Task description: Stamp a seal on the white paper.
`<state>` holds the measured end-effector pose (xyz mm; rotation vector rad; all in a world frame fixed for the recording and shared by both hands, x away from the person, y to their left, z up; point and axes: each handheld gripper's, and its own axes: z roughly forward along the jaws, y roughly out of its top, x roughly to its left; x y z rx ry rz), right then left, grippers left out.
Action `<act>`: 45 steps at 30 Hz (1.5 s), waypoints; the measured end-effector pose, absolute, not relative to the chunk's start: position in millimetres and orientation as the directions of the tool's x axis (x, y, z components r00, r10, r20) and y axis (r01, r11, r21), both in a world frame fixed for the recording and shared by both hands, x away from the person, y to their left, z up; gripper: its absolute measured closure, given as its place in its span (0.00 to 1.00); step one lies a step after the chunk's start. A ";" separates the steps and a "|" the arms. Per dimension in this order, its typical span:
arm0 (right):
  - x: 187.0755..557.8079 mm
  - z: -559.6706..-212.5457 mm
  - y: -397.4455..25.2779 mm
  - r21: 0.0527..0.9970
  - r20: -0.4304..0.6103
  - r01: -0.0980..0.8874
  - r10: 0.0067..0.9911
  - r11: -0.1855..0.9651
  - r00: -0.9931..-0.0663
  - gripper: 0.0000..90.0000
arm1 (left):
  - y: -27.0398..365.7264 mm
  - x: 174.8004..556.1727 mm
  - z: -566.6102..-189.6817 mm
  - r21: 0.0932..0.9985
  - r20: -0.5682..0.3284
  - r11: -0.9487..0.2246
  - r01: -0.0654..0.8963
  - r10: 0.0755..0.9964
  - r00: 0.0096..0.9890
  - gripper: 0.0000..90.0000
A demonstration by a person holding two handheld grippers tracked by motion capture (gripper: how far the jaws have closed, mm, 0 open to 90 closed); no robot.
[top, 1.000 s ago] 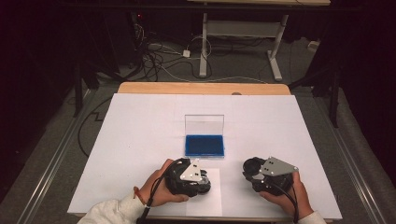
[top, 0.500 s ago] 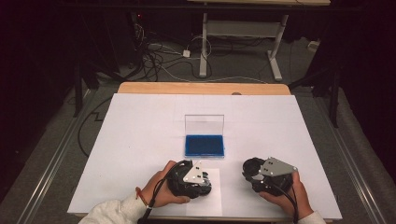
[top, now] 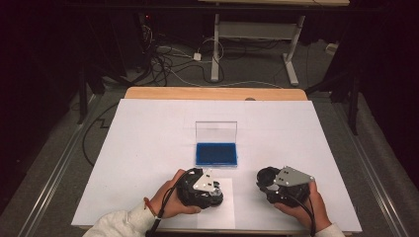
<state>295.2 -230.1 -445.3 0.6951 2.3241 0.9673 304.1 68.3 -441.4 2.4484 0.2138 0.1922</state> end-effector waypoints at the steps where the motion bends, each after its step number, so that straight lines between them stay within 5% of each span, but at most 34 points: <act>1: 295.2 -445.4 -230.0 0.748 -0.266 0.254 0.628 0.613 -0.731 0.43 | 68.4 304.3 -441.4 0.633 0.081 -0.767 0.107 0.203 0.976 0.61; 45: 295.0 -446.0 -229.7 0.744 -0.273 0.260 0.634 0.616 -0.723 0.43 | 65.4 304.5 -437.3 0.569 0.096 -0.816 0.098 0.185 0.978 0.61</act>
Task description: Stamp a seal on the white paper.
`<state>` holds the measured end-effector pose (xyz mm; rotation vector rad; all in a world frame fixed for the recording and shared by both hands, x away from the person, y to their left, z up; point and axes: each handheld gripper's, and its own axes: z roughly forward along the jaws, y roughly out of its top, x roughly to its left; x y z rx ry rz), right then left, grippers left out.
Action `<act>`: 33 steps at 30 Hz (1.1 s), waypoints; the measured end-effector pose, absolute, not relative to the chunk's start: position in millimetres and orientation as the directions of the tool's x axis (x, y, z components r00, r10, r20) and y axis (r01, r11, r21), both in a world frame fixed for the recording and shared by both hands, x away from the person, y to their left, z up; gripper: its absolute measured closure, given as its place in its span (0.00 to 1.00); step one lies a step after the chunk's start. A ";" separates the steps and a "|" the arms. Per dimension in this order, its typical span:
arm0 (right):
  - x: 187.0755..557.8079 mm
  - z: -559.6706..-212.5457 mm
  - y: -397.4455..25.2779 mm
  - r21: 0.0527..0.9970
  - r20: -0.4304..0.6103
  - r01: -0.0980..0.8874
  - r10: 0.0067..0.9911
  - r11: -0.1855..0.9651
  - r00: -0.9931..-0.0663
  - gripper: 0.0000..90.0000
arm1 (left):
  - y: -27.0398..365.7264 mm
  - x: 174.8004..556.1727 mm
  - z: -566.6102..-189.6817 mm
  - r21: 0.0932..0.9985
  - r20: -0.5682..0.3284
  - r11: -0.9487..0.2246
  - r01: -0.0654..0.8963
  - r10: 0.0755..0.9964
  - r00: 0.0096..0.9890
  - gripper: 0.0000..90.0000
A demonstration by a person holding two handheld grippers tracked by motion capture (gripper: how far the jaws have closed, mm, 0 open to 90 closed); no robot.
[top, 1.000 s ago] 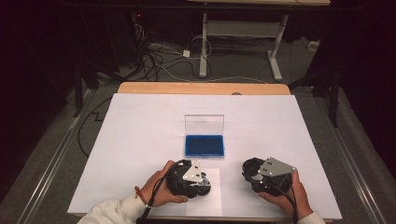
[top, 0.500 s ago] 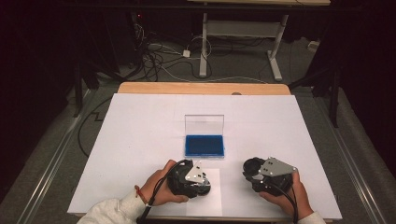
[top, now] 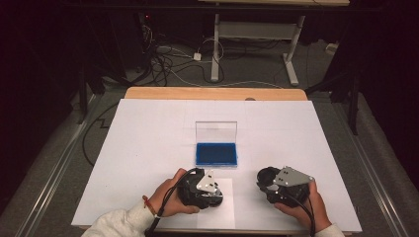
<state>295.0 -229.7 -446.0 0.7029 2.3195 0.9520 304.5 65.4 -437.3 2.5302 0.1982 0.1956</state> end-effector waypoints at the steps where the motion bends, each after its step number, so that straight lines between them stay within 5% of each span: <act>1: 294.9 -446.0 -229.8 0.744 -0.273 0.260 0.635 0.616 -0.723 0.43 | 65.4 304.5 -437.5 0.571 0.096 -0.815 0.099 0.186 0.978 0.61; 33: 294.7 -446.7 -228.3 0.739 -0.275 0.257 0.628 0.622 -0.728 0.43 | 64.6 303.2 -438.5 0.571 0.095 -0.814 0.107 0.194 0.976 0.61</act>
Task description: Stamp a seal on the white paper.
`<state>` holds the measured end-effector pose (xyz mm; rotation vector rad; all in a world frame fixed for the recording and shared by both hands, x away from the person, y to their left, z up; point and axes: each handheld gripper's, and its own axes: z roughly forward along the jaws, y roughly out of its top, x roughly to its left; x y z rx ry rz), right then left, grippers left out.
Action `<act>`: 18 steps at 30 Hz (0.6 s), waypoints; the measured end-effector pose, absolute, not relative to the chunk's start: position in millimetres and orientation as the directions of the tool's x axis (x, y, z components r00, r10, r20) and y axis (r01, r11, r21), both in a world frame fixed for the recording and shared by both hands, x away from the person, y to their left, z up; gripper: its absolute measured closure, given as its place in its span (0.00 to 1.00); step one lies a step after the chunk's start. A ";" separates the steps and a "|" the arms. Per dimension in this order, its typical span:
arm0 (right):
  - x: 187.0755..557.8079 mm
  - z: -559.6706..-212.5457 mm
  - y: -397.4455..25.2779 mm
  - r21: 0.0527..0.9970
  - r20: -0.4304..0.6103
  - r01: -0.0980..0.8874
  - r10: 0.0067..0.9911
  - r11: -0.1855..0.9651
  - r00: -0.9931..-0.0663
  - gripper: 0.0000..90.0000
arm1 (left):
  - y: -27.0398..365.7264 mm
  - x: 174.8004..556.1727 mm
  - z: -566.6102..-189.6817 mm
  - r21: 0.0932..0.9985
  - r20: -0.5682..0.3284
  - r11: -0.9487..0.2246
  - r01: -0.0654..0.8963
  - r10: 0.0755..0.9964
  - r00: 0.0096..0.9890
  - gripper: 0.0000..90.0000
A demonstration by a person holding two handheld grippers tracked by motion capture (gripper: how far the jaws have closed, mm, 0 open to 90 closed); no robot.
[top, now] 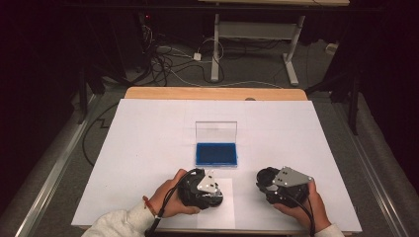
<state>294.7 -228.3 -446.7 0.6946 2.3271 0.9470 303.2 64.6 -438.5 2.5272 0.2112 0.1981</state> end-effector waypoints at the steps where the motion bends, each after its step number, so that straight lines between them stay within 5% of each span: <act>1: 294.6 -446.7 -228.2 0.740 -0.275 0.257 0.627 0.622 -0.729 0.43 | 64.5 303.2 -438.3 0.569 0.095 -0.815 0.106 0.194 0.976 0.61; 18: 294.1 -445.0 -230.3 0.745 -0.275 0.254 0.630 0.617 -0.726 0.43 | 72.5 304.8 -421.5 0.618 0.090 -0.777 0.123 0.226 0.970 0.61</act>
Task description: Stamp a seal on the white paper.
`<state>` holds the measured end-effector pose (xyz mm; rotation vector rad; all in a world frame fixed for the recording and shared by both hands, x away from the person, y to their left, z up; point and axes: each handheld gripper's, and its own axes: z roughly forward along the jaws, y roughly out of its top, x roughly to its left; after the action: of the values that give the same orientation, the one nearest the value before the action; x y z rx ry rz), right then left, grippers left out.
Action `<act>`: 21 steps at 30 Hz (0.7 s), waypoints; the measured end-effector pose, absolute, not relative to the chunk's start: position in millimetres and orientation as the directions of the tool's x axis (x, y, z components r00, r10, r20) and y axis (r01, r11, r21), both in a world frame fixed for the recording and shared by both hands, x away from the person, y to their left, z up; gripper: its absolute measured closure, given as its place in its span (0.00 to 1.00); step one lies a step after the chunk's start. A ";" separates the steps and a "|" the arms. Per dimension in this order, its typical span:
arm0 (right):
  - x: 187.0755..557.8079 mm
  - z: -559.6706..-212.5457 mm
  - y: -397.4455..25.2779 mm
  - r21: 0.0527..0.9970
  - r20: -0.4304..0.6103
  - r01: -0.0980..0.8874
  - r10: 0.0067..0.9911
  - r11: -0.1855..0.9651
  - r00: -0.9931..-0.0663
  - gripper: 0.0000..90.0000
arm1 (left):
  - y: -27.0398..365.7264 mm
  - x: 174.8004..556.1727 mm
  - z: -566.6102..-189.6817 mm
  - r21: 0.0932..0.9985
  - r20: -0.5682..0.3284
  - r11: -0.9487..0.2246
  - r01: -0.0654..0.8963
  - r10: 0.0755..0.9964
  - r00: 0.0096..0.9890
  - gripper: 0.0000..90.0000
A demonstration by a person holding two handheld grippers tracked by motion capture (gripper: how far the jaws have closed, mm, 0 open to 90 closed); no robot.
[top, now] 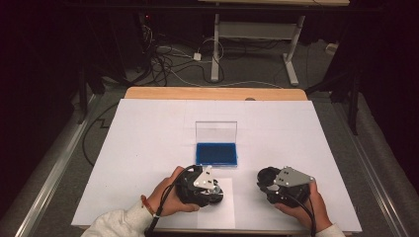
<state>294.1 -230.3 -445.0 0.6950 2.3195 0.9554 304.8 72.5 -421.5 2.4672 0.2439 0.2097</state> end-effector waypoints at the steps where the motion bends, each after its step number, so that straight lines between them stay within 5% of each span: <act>1: 294.0 -445.0 -230.2 0.745 -0.275 0.254 0.631 0.617 -0.725 0.43 | 74.3 305.2 -420.0 0.623 0.091 -0.772 0.124 0.229 0.969 0.61; 21: 293.7 -443.0 -230.9 0.750 -0.278 0.248 0.632 0.613 -0.724 0.43 | 100.5 308.7 -392.8 0.715 0.108 -0.687 0.131 0.293 0.950 0.61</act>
<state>293.7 -230.9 -443.0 0.6919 2.3103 0.9630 308.7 100.5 -392.8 2.3312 0.2969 0.2745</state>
